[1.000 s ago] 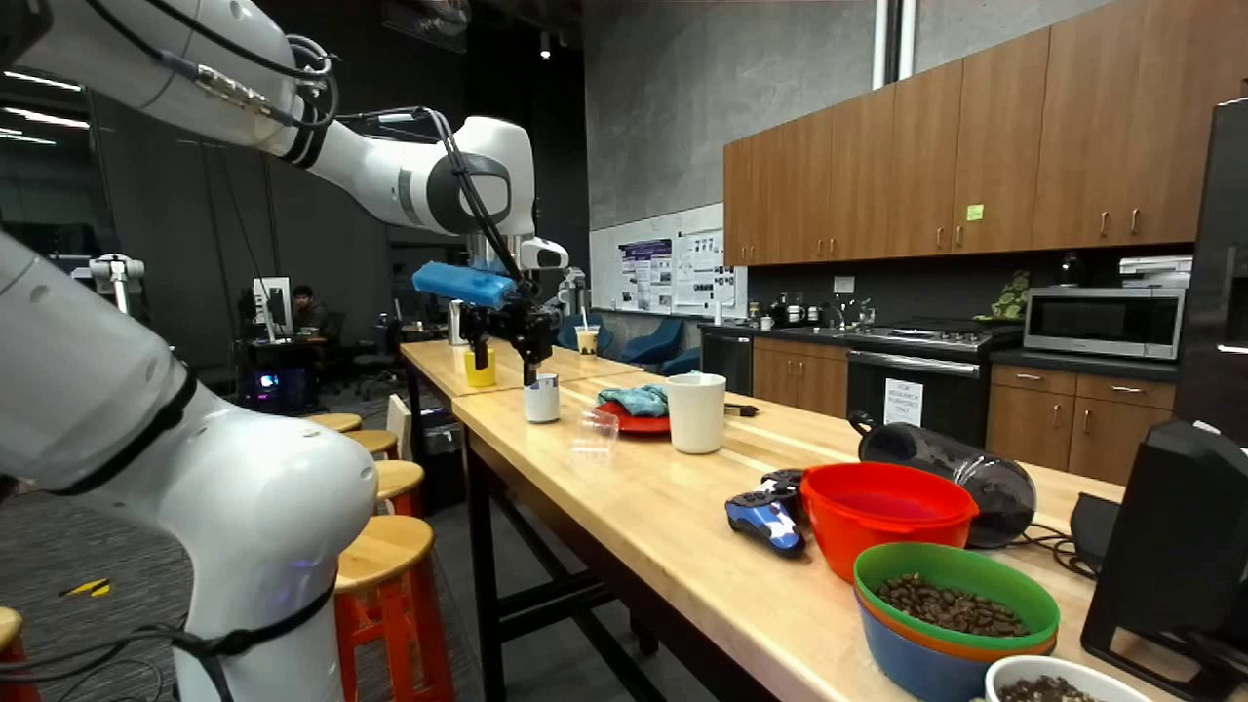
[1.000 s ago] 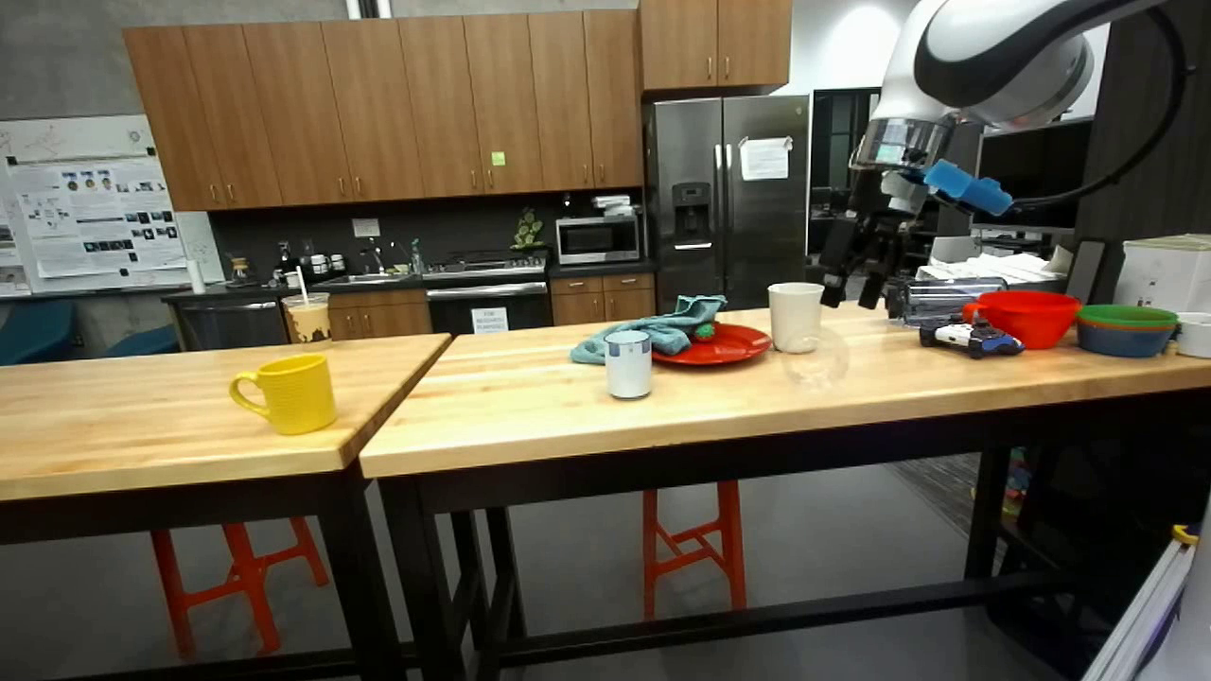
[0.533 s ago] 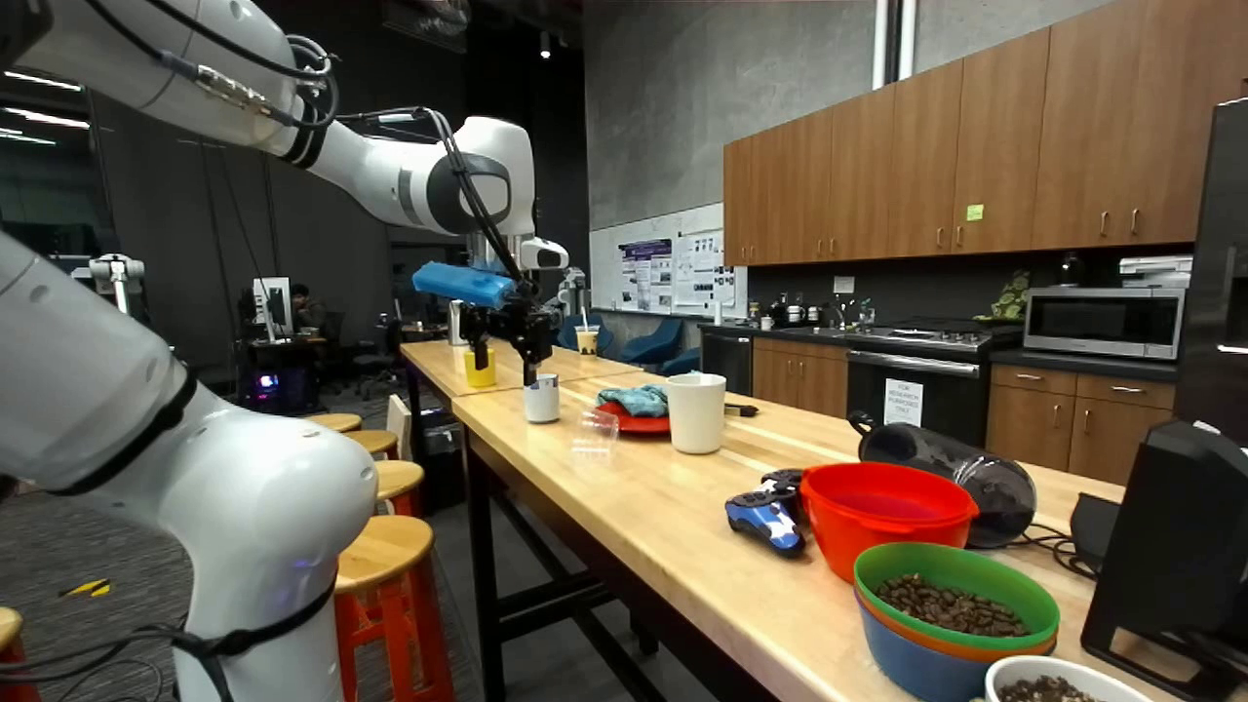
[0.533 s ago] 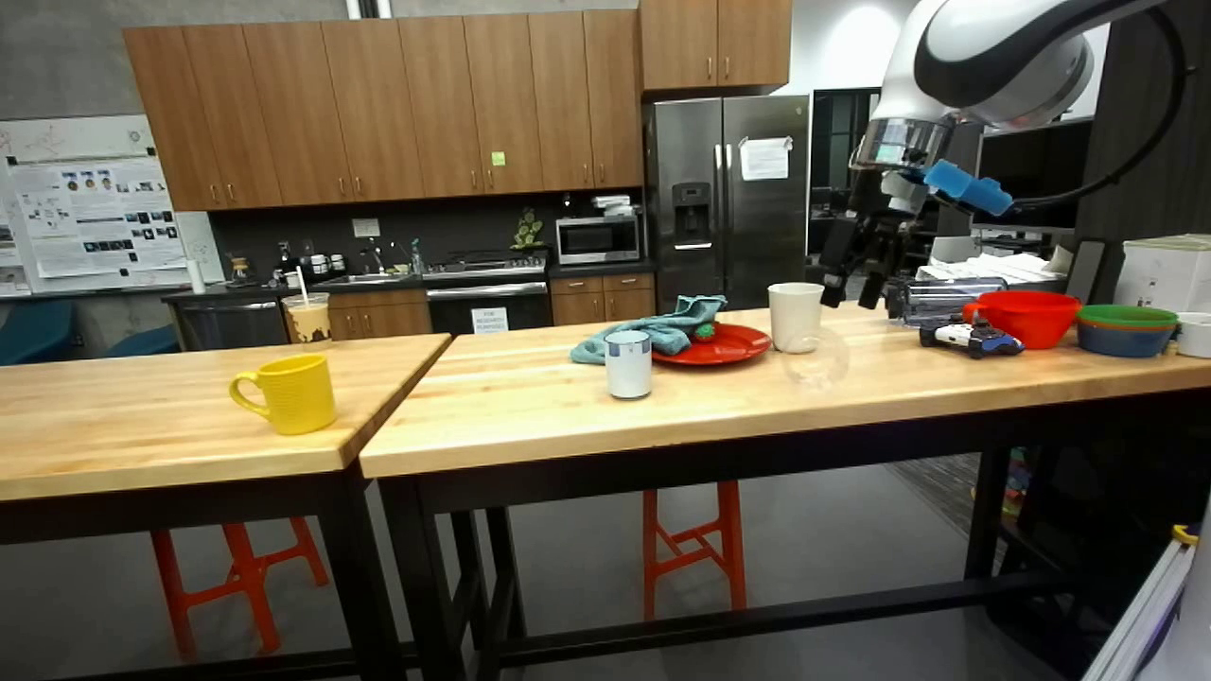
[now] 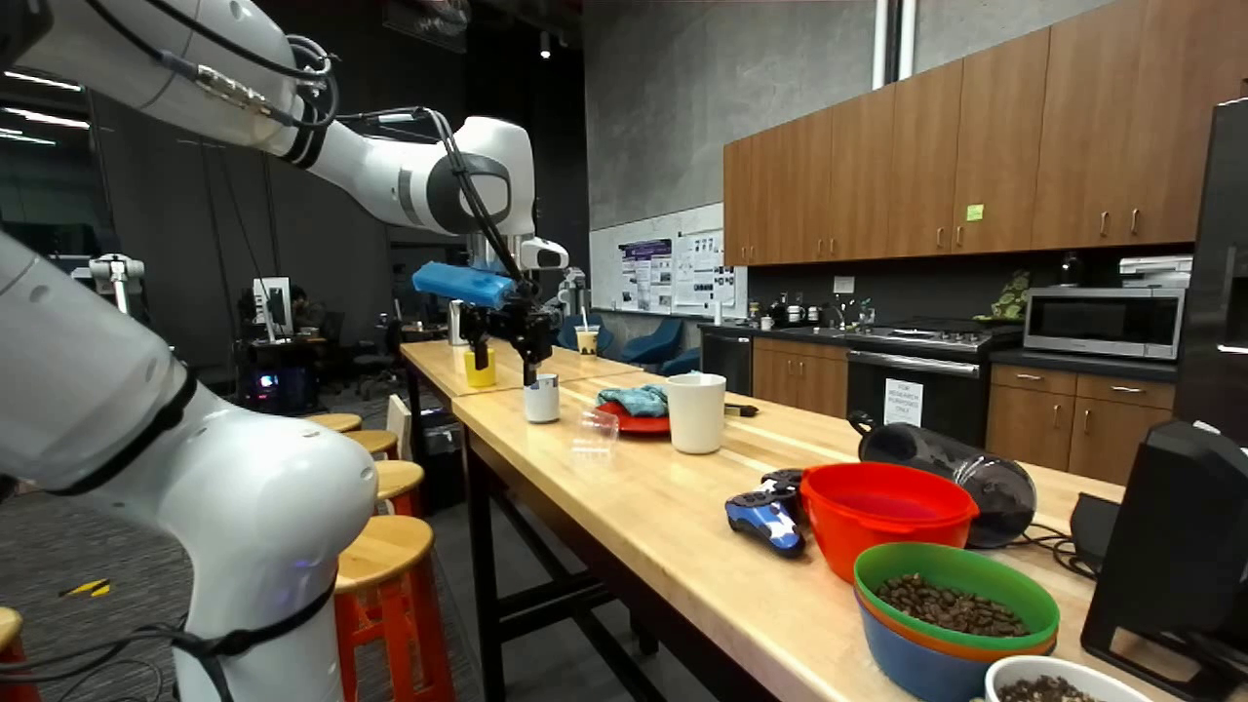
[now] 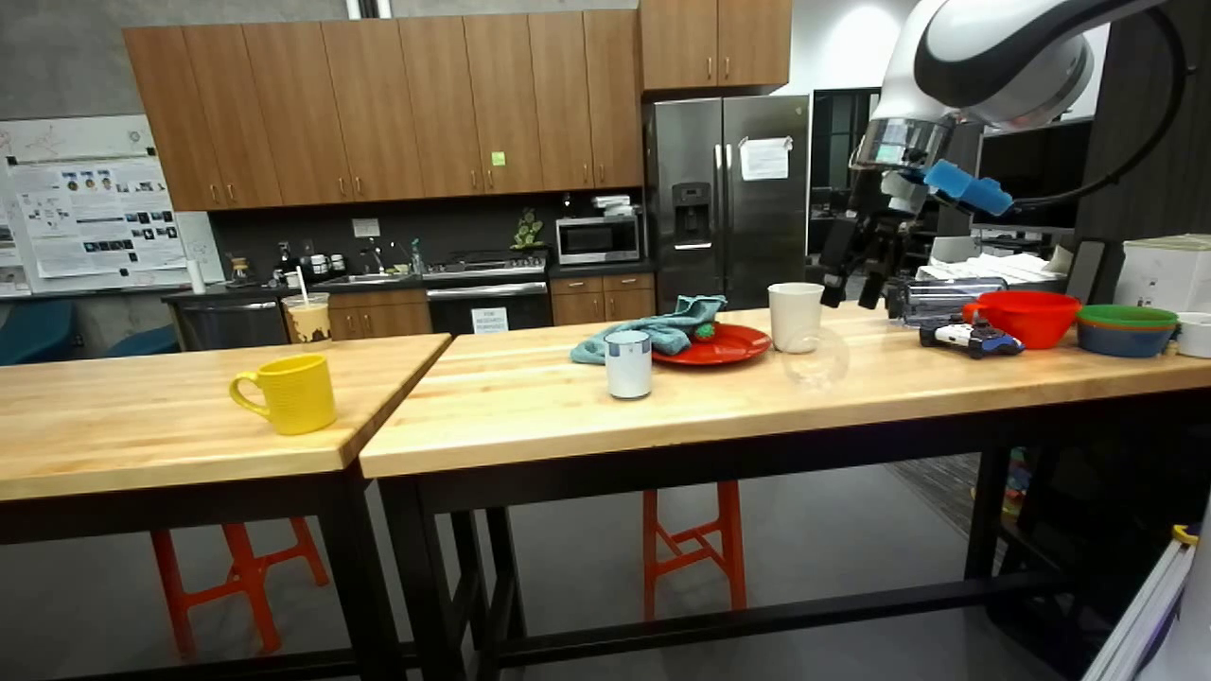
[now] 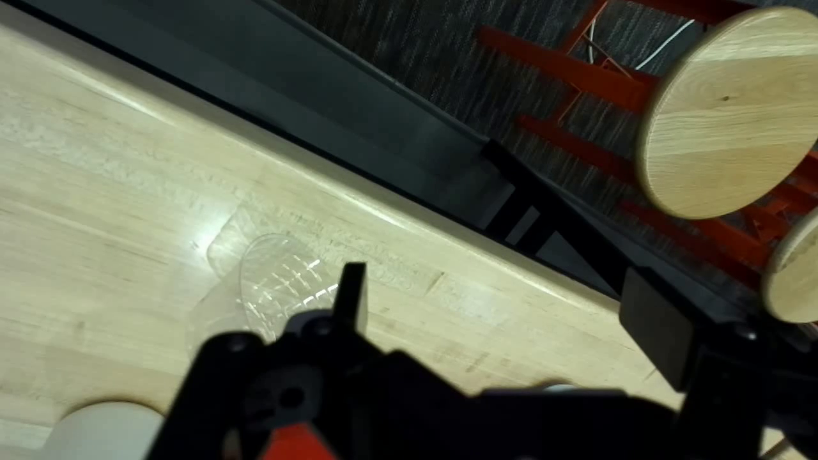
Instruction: Move the green towel forward
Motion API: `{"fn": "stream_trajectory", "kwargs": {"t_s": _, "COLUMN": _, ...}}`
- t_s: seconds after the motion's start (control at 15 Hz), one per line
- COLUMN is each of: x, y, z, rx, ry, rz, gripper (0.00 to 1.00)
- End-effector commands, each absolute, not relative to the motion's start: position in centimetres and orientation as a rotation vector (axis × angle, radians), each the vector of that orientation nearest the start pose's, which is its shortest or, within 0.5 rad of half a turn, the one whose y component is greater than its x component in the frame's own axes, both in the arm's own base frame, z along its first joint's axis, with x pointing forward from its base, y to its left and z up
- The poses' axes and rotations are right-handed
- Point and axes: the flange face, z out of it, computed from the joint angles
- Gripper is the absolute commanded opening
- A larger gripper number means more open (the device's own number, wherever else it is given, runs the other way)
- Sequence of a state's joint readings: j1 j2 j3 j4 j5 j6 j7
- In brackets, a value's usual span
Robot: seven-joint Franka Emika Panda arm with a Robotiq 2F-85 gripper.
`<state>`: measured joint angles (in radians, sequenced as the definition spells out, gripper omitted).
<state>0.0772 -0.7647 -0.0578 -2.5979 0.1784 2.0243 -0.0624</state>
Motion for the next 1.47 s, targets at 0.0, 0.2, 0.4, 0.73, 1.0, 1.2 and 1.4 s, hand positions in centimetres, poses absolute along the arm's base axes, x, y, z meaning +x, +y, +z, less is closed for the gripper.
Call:
{"fn": "stream_trajectory", "kwargs": {"t_s": 0.0, "x": 34.0, "y": 1.5, "z": 51.2, "rx": -2.924, "ry": -0.045, "rz": -0.28, "gripper": 1.0}}
{"fn": "stream_trajectory", "kwargs": {"t_s": 0.2, "x": 34.3, "y": 1.8, "z": 51.3, "rx": -2.926, "ry": -0.053, "rz": -0.301, "gripper": 1.0}}
{"fn": "stream_trajectory", "kwargs": {"t_s": 0.4, "x": 35.6, "y": 2.8, "z": 52.4, "rx": -2.924, "ry": -0.088, "rz": -0.384, "gripper": 1.0}}
{"fn": "stream_trajectory", "kwargs": {"t_s": 0.73, "x": 39.8, "y": 6.6, "z": 54.2, "rx": -2.912, "ry": -0.205, "rz": -0.588, "gripper": 1.0}}
{"fn": "stream_trajectory", "kwargs": {"t_s": 1.0, "x": 43.1, "y": 10.2, "z": 54.1, "rx": -2.918, "ry": -0.355, "rz": -0.677, "gripper": 1.0}}
{"fn": "stream_trajectory", "kwargs": {"t_s": 1.2, "x": 46.1, "y": 11.2, "z": 53.8, "rx": -2.962, "ry": -0.501, "rz": -0.736, "gripper": 1.0}}
{"fn": "stream_trajectory", "kwargs": {"t_s": 1.4, "x": 49.6, "y": 10.5, "z": 53.6, "rx": -2.993, "ry": -0.617, "rz": -0.799, "gripper": 1.0}}
